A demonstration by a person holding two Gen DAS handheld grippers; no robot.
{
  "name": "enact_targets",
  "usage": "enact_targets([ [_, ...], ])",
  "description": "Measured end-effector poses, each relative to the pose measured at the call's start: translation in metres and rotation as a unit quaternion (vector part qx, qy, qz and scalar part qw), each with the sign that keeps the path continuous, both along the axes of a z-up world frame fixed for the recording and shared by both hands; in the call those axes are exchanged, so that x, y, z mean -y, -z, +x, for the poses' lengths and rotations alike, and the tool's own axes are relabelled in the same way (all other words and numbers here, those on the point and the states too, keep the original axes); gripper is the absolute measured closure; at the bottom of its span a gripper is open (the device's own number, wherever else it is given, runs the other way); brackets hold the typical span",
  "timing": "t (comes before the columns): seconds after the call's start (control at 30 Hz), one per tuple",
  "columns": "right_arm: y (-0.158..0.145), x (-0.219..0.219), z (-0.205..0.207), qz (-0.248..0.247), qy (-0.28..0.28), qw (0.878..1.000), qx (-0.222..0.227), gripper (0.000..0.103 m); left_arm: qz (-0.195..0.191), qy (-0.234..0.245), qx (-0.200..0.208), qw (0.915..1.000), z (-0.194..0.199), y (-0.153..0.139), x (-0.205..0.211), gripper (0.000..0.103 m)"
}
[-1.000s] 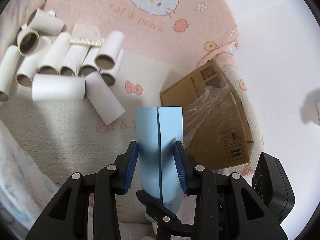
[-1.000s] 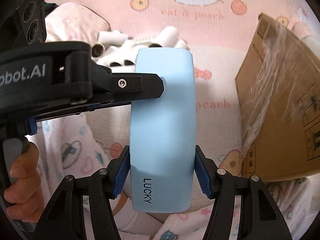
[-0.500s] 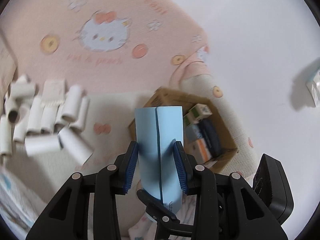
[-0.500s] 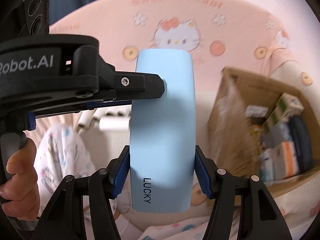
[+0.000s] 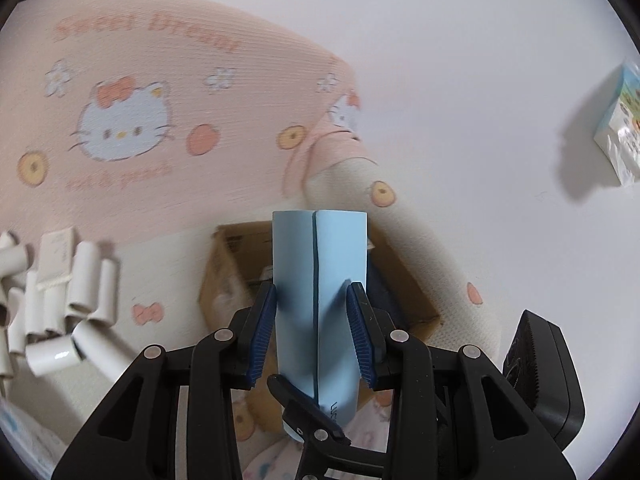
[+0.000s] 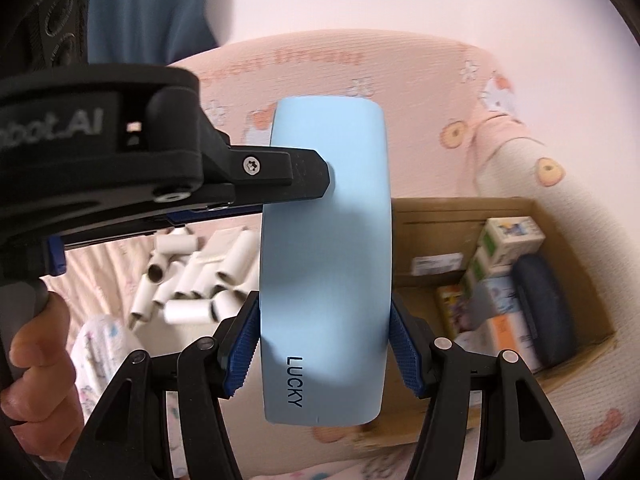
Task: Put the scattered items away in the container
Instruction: 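Carry the blue case with the left gripper over the cardboard box, then lower the blue case into the box beside the denim glasses case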
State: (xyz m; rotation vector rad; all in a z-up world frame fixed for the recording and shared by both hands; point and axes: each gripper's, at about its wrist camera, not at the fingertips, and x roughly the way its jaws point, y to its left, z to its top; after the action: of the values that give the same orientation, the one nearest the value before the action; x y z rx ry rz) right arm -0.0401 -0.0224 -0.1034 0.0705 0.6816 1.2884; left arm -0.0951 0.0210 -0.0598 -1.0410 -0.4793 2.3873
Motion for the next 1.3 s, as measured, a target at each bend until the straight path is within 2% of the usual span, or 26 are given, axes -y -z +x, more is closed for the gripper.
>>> enact_targets([
  [0.1, 0.004, -0.002, 0.020, -0.008, 0.015, 1.000, 0.017, 0.045, 0.007, 0.011, 0.007, 0.9999, -0.015, -0.001, -0.019, 0.063],
  [0.23, 0.002, 0.000, 0.047, -0.018, 0.034, 0.999, 0.036, 0.045, 0.052, 0.030, 0.020, 0.9980, -0.034, -0.002, -0.040, 0.063],
  [0.4, 0.008, 0.001, 0.074, -0.037, 0.037, 0.997, 0.053, 0.045, 0.058, 0.049, 0.017, 0.9969, -0.047, 0.003, -0.074, 0.064],
  [0.53, 0.024, -0.003, 0.102, -0.054, 0.011, 0.998, 0.027, 0.045, 0.051, 0.057, 0.039, 0.9963, -0.062, 0.020, -0.096, 0.064],
  [0.63, 0.039, -0.006, 0.123, -0.066, -0.014, 0.998, 0.006, 0.045, 0.040, 0.064, 0.080, 0.9940, -0.078, 0.042, -0.111, 0.064],
  [0.73, 0.055, -0.010, 0.141, -0.087, -0.044, 0.995, 0.003, 0.045, 0.057, 0.071, 0.132, 0.9870, -0.097, 0.073, -0.120, 0.066],
  [0.8, 0.066, -0.015, 0.157, -0.112, -0.049, 0.992, -0.009, 0.045, 0.083, 0.077, 0.165, 0.9798, -0.107, 0.092, -0.125, 0.076],
  [0.83, 0.073, -0.019, 0.164, -0.129, -0.053, 0.990, -0.018, 0.045, 0.101, 0.085, 0.180, 0.9747, -0.112, 0.101, -0.129, 0.078],
  [0.93, 0.091, -0.029, 0.179, -0.171, -0.061, 0.982, -0.057, 0.045, 0.126, 0.104, 0.207, 0.9647, -0.115, 0.120, -0.145, 0.080],
  [0.97, 0.095, -0.029, 0.182, -0.169, -0.060, 0.982, -0.067, 0.045, 0.130, 0.111, 0.216, 0.9613, -0.117, 0.126, -0.150, 0.081],
  [1.0, 0.097, -0.031, 0.183, -0.174, -0.059, 0.981, -0.064, 0.045, 0.133, 0.108, 0.216, 0.9612, -0.119, 0.130, -0.152, 0.081],
  [1.1, 0.099, -0.034, 0.177, -0.192, -0.061, 0.979, -0.030, 0.045, 0.127, 0.101, 0.227, 0.9603, -0.123, 0.136, -0.153, 0.081],
  [1.23, 0.102, -0.037, 0.168, -0.214, -0.073, 0.974, 0.000, 0.045, 0.095, 0.070, 0.233, 0.9653, -0.128, 0.144, -0.145, 0.081],
  [1.3, 0.106, -0.039, 0.166, -0.225, -0.079, 0.971, 0.004, 0.045, 0.088, 0.054, 0.245, 0.9639, -0.129, 0.150, -0.139, 0.071],
])
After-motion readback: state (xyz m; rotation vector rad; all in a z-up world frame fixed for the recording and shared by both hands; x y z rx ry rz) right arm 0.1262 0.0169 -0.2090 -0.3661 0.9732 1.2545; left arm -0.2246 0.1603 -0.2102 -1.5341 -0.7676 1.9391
